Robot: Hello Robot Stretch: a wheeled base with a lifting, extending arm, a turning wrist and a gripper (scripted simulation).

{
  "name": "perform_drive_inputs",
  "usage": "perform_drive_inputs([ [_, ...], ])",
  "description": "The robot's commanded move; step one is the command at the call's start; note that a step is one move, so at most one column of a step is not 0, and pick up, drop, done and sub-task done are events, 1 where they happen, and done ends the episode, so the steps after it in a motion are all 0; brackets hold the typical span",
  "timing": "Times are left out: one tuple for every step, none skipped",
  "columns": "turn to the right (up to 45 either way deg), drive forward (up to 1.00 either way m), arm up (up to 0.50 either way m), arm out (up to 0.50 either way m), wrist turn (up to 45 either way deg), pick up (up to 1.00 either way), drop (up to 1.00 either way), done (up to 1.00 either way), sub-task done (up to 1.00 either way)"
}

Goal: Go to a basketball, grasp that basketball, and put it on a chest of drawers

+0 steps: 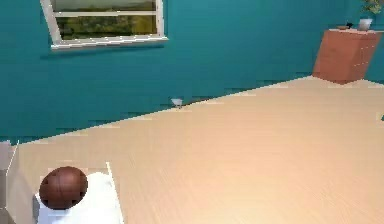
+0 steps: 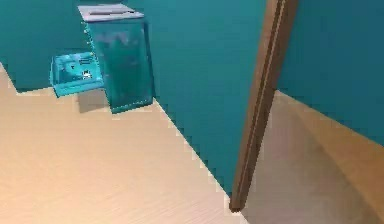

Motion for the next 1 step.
perform_drive_inputs([
  [45.0,0.00,0.00,0.00,0.0,0.00,0.00,0.00,0.00],
])
